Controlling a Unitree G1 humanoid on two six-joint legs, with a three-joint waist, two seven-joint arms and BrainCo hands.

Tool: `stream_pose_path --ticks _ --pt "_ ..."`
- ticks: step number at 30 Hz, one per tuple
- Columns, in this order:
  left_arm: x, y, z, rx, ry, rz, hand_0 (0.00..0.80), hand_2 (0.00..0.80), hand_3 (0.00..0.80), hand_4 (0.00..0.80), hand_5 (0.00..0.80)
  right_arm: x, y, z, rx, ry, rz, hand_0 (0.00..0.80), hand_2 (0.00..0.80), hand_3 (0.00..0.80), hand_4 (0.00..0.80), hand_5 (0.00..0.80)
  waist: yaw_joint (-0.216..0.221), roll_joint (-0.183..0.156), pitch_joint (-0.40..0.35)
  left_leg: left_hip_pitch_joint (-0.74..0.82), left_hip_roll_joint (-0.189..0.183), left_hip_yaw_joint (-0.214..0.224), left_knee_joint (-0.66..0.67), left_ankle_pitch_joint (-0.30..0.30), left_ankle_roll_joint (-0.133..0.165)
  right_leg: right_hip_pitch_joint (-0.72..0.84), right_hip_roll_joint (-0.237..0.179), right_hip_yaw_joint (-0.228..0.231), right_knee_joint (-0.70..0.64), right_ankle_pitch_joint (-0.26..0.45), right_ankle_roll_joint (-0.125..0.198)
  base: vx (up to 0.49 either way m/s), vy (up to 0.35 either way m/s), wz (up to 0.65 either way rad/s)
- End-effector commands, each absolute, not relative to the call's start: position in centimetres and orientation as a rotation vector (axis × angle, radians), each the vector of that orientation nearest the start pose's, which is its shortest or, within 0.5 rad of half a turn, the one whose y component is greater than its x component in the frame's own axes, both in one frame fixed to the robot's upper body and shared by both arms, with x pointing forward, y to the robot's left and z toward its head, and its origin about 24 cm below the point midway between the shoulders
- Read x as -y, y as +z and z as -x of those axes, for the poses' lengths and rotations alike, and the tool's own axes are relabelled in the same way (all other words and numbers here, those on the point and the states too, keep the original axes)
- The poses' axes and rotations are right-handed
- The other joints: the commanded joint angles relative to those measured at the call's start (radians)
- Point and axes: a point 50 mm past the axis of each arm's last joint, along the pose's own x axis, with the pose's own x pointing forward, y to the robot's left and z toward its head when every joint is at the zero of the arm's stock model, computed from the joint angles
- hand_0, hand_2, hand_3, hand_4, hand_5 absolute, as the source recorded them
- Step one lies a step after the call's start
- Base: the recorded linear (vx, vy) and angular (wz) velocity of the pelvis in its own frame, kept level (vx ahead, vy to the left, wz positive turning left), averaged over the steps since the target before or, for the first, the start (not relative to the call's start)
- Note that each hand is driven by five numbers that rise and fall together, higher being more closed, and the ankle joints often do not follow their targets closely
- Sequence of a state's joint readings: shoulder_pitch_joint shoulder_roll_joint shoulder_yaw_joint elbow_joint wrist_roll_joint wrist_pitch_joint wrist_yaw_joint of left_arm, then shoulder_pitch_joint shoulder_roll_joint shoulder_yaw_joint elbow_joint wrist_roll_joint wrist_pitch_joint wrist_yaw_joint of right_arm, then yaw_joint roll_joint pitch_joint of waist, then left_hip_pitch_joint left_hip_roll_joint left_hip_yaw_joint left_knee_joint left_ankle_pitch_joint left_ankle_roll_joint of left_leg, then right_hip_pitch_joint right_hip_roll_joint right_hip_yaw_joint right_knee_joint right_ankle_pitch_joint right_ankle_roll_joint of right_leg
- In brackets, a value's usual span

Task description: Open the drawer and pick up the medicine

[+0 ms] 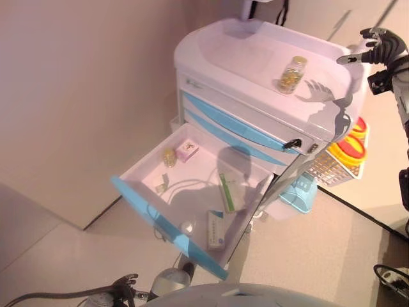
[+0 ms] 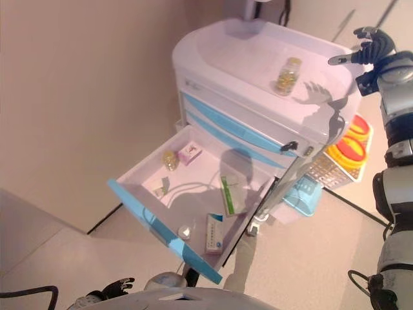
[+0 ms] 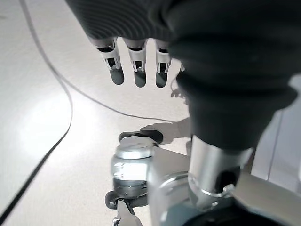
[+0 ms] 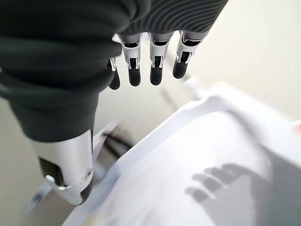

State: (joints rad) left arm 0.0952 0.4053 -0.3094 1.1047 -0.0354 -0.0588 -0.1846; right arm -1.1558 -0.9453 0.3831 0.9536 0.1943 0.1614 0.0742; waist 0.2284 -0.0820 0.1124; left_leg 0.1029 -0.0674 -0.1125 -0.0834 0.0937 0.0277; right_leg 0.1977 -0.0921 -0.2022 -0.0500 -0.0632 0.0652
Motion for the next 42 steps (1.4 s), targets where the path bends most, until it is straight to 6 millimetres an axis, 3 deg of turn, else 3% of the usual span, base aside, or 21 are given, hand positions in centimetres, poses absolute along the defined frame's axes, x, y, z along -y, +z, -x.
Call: stream_pose_path --ticks 1,4,7,11,12,13,15,17,20,26,31,37,42 --pt "-26.6 -14.8 -8.0 -1.223 -0.290 -0.459 0.000 0.000 0.000 0.000 0.000 35.2 30.8 -35.3 0.181 -0.495 0.632 0.000 0.000 0.000 0.000 0.000 -0.018 -0.006 -0.052 0.045 -0.010 0.061 0.029 -0.161 0.009 -0.073 -0.024 0.041 0.025 0.090 0.067 -0.059 -0.058 -0.25" --pt "-26.0 -14.9 -8.4 -1.208 -0.314 -0.457 0.000 0.000 0.000 0.000 0.000 34.6 29.2 -35.1 0.300 -0.539 0.451 0.000 0.000 0.000 0.000 0.000 -0.049 0.007 -0.055 0.044 -0.004 0.095 0.033 -0.170 0.005 -0.080 -0.019 0.059 0.012 0.095 0.065 -0.055 -0.055 -0.25" --pt "-25.3 -15.0 -8.6 -1.195 -0.344 -0.464 0.000 0.000 0.000 0.000 0.000 34.2 25.7 -34.6 0.349 -0.567 0.334 0.000 0.000 0.000 0.000 0.000 -0.075 0.018 -0.055 0.045 0.000 0.122 0.037 -0.181 0.005 -0.088 -0.014 0.078 0.009 0.095 0.064 -0.049 -0.056 -0.31" --pt "-24.3 -15.3 -8.4 -1.173 -0.355 -0.456 0.000 0.000 0.000 0.000 0.000 31.8 17.1 -33.1 0.286 -0.543 0.250 0.000 0.000 0.000 0.000 0.000 -0.125 0.039 -0.038 0.044 0.010 0.164 0.040 -0.193 0.010 -0.106 -0.003 0.119 0.009 0.093 0.059 -0.053 -0.082 -0.32" --pt "-24.2 -15.4 -8.3 -1.172 -0.356 -0.457 0.000 0.000 0.000 0.000 0.000 31.3 16.1 -32.8 0.270 -0.529 0.246 0.000 0.000 0.000 0.000 0.000 -0.129 0.039 -0.037 0.045 0.012 0.170 0.040 -0.194 0.010 -0.108 -0.002 0.124 0.010 0.092 0.059 -0.053 -0.096 -0.38" --pt "-23.9 -15.4 -8.4 -1.162 -0.346 -0.448 0.000 0.000 0.000 0.000 0.000 29.8 13.3 -32.2 0.226 -0.465 0.249 0.000 0.000 0.000 0.000 0.000 -0.148 0.044 -0.027 0.044 0.018 0.183 0.037 -0.194 0.010 -0.114 0.002 0.134 0.014 0.091 0.057 -0.040 -0.101 -0.41" --pt "-23.6 -15.4 -8.6 -1.149 -0.330 -0.433 0.000 0.000 0.000 0.000 0.000 28.6 9.0 -30.3 0.121 -0.405 0.214 0.000 0.000 0.000 0.000 0.000 -0.176 0.047 -0.015 0.044 0.028 0.207 0.033 -0.192 0.010 -0.126 0.007 0.150 0.025 0.087 0.057 -0.043 -0.105 -0.40" --pt "-23.5 -15.3 -9.3 -1.127 -0.309 -0.419 0.000 0.000 0.000 0.000 0.000 27.7 5.5 -28.7 0.030 -0.360 0.199 0.000 0.000 0.000 0.000 0.000 -0.200 0.050 0.001 0.030 0.039 0.229 0.041 -0.192 0.008 -0.150 0.010 0.164 0.046 0.078 0.057 -0.091 -0.095 -0.39" --pt "-23.4 -14.9 -11.0 -1.072 -0.248 -0.405 0.000 0.000 0.000 0.000 0.000 26.8 2.1 -27.5 -0.079 -0.332 0.184 0.000 0.000 0.000 0.000 0.000 -0.224 0.050 0.034 -0.005 0.052 0.250 0.055 -0.190 0.004 -0.192 0.019 0.174 0.068 0.071 0.051 -0.150 -0.099 -0.47" --pt "-22.9 -13.1 -16.1 -0.882 -0.148 -0.418 0.000 0.000 0.000 0.000 0.000 24.8 -2.2 -26.1 -0.230 -0.184 0.292 0.000 0.000 0.000 0.000 0.000 -0.239 0.060 0.125 -0.110 0.068 0.244 0.074 -0.162 -0.012 -0.281 0.037 0.166 0.088 0.067 0.029 -0.210 -0.072 -0.27" --pt "-22.3 -11.1 -19.2 -0.718 -0.202 -0.548 0.000 0.000 0.000 0.000 0.000 25.3 -4.9 -24.1 -0.362 -0.129 0.371 0.000 0.000 0.000 0.000 0.000 -0.238 0.077 0.178 -0.190 0.069 0.226 0.116 -0.142 -0.022 -0.340 0.041 0.139 0.123 0.059 0.008 -0.105 -0.050 0.00" --pt "-22.1 -9.2 -21.1 -0.587 -0.231 -0.587 0.000 0.000 0.000 0.000 0.000 26.2 -6.2 -22.6 -0.440 -0.115 0.423 0.000 0.000 0.000 0.000 0.000 -0.256 0.112 0.227 -0.267 0.055 0.209 0.196 -0.142 -0.025 -0.413 0.040 0.122 0.195 0.036 -0.016 -0.028 0.042 -0.08" --pt "-23.0 -5.8 -23.8 -0.464 -0.228 -0.652 0.000 0.000 0.000 0.000 0.000 26.8 -5.8 -22.8 -0.445 -0.057 0.494 0.000 0.000 0.000 0.000 0.000 -0.273 0.132 0.277 -0.349 0.038 0.218 0.313 -0.163 -0.021 -0.497 0.025 0.123 0.286 0.018 -0.033 -0.019 0.112 -0.24"
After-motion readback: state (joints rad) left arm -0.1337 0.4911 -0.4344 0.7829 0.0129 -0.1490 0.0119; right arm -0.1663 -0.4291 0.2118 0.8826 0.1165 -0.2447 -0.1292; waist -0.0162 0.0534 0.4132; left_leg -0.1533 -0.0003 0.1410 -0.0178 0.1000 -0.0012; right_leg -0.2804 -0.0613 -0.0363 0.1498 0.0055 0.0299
